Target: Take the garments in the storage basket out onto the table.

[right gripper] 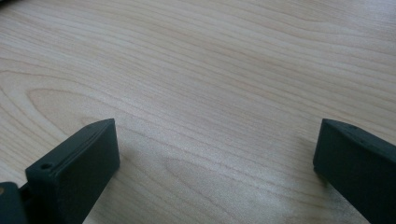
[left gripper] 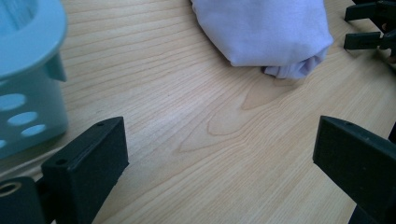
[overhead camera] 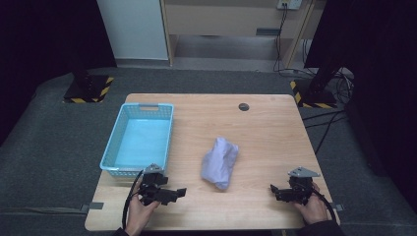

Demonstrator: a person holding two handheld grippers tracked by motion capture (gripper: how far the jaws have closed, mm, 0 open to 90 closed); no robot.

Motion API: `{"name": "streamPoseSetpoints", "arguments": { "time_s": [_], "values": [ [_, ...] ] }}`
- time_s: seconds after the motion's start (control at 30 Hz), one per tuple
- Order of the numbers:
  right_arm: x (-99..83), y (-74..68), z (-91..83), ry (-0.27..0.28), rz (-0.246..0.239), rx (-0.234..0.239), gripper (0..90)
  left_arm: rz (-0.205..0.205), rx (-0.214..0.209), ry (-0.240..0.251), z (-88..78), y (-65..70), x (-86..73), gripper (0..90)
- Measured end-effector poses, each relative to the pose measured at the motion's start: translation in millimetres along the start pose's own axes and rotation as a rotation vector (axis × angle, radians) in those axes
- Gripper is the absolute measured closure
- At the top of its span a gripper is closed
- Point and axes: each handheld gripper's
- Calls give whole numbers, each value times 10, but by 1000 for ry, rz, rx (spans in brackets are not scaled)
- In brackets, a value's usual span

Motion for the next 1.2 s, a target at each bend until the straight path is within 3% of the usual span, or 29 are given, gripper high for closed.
{"name": "streamPoseSetpoints", "arguments": {
  "time_s": [0.43,1.2],
  "values": [
    [0,0,0,0,0,0,6,-44,-3,19,-77,-77,-40,22],
    [0,0,0,0,0,0,6,-70,3,46,-198,-195,-122,17]
  ]
}}
Point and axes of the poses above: each handheld gripper's, and its own axes: z roughly forward along the jaws, x roughly out of its top, y roughly to its right, and after that the axes turned 5 degrees about -x, right-handed
